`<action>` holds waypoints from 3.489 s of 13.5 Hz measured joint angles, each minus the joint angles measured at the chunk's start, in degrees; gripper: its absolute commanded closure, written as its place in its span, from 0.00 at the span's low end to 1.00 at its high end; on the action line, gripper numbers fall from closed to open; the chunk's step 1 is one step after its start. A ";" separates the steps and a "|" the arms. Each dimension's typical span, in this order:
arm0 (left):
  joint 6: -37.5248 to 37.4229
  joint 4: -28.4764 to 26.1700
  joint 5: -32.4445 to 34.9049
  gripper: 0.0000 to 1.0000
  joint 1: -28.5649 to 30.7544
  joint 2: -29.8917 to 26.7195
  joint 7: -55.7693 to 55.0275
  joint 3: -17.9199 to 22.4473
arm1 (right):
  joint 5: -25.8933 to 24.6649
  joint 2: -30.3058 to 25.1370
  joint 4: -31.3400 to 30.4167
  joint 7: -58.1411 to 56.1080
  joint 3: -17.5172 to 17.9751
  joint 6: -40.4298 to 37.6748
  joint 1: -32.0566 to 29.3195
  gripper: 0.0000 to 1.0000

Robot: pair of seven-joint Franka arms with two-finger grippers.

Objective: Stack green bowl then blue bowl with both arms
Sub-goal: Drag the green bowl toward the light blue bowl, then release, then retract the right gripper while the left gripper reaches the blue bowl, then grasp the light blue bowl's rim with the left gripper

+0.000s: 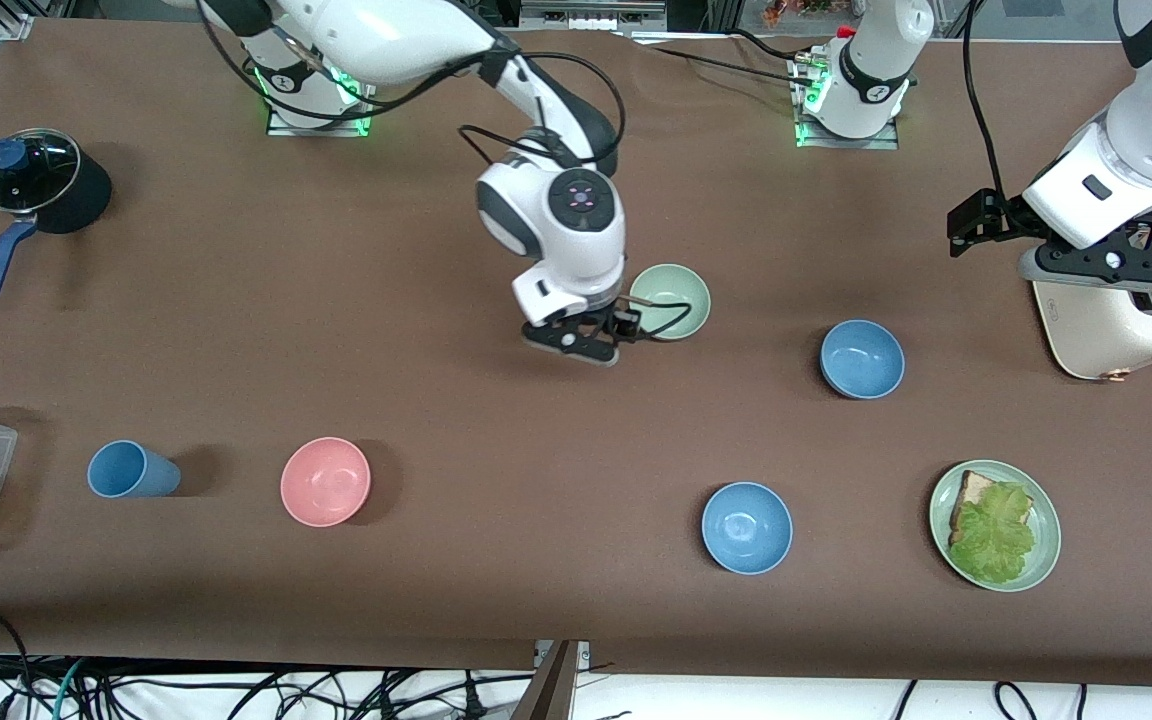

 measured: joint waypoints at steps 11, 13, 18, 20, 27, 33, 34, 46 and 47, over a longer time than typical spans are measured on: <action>3.12 -0.04 0.00 0.00 1.76 13.39 0.50 0.09 | 8.74 -28.72 -17.20 -40.80 -2.25 -16.19 -24.01 0.00; 7.52 -1.37 0.00 0.00 3.34 15.16 4.23 0.11 | 11.19 -33.40 -19.07 -45.57 -5.74 -19.39 -25.39 0.00; 26.01 -15.16 0.01 0.00 4.71 15.88 7.30 0.09 | 12.29 -40.51 -19.73 -50.63 -12.95 -26.80 -25.45 0.00; 35.68 -21.43 0.01 0.01 5.50 16.27 7.40 0.11 | 12.28 -42.32 -19.93 -50.63 -13.93 -27.93 -25.43 0.00; 44.13 -26.88 0.02 0.48 7.82 20.26 7.87 0.12 | 12.24 -41.44 -20.75 -50.63 -16.45 -27.60 -25.44 0.00; 46.08 -26.88 0.02 1.00 7.82 22.49 7.97 -0.01 | 12.19 -40.72 -20.62 -50.62 -16.51 -25.71 -25.43 0.00; 46.17 -26.82 0.01 1.00 7.83 22.49 7.97 -0.01 | 12.17 -40.62 -20.62 -50.62 -16.51 -25.56 -25.43 0.00; 24.43 -10.04 -8.12 1.00 6.44 20.97 4.70 -12.47 | 12.13 -40.56 -20.57 -50.62 -16.51 -24.65 -25.40 0.00; 24.38 -10.12 -8.13 1.00 5.89 21.12 2.98 -14.76 | 12.13 -40.55 -20.57 -50.62 -16.51 -24.64 -25.40 0.00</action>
